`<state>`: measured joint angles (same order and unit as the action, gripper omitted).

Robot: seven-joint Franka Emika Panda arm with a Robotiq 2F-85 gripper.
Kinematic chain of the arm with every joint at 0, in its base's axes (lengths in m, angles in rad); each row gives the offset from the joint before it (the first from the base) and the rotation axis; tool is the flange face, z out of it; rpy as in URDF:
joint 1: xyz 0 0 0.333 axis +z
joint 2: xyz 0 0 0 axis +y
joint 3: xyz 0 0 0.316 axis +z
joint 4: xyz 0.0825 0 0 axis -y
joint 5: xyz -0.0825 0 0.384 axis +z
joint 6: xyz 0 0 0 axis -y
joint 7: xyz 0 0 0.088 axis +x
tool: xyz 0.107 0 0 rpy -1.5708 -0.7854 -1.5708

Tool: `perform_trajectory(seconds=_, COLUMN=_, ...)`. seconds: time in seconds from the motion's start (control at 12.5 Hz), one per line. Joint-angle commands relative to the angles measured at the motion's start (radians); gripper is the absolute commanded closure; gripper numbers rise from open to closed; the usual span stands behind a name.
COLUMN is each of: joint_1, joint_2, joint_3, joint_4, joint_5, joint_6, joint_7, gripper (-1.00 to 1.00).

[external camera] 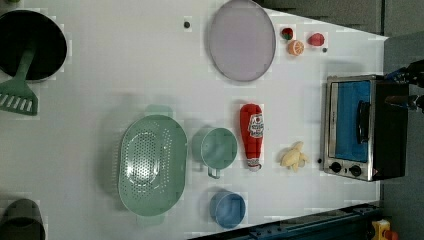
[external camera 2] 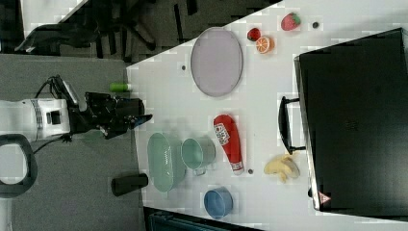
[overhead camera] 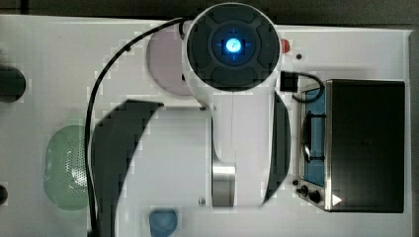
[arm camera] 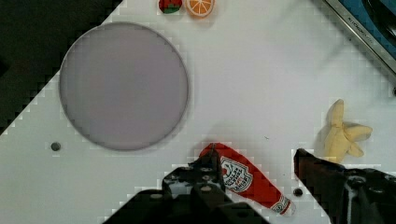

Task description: Flap open oven.

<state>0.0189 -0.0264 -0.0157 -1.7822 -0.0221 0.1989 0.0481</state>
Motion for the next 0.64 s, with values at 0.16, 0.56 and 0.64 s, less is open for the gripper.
perform_trajectory(seconds=0.16, joint_1=-0.019, joint_2=-0.304, joint_3=-0.059, joint_4=-0.177, joint_5=0.012, joint_6=-0.137, joint_7=0.022, gripper=-0.81)
perform_trajectory(seconds=0.56, joint_1=-0.019, joint_2=-0.304, joint_3=-0.059, joint_4=-0.177, joint_5=0.012, joint_6=-0.137, joint_7=0.022, gripper=-1.0)
perform_trajectory(seconds=0.64, joint_1=-0.018, joint_2=-0.304, joint_3=-0.059, joint_4=-0.177, joint_5=0.012, joint_6=-0.136, joint_7=0.022, gripper=-0.9)
